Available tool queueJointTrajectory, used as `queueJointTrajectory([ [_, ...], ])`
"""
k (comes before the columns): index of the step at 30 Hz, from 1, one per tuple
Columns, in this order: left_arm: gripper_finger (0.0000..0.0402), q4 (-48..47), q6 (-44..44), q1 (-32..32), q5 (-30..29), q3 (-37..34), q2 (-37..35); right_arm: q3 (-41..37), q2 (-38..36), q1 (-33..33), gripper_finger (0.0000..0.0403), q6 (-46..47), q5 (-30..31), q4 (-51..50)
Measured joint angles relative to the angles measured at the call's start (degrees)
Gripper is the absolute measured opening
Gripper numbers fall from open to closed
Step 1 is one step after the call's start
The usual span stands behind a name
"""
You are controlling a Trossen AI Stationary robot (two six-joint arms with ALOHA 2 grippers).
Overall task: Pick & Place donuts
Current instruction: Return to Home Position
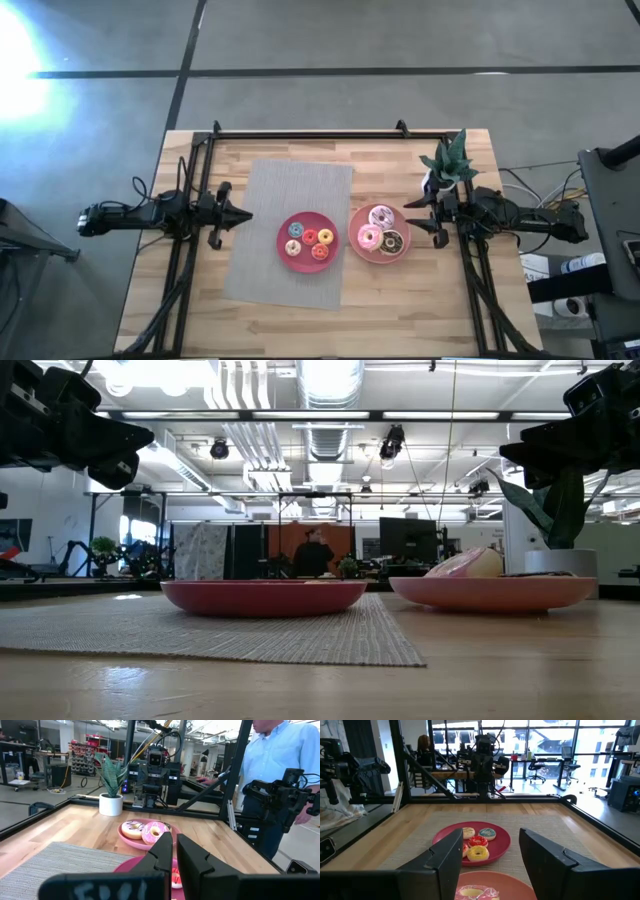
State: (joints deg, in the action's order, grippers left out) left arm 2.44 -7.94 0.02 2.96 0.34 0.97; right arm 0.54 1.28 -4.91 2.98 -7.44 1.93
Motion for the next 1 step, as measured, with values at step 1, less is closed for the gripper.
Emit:
queueJointTrajectory([
  [1,0.0,0.0,0.0,0.0,0.0,0.0,0.0,0.0,0.0,0.0,0.0187,0.0,0.0,0.0],
])
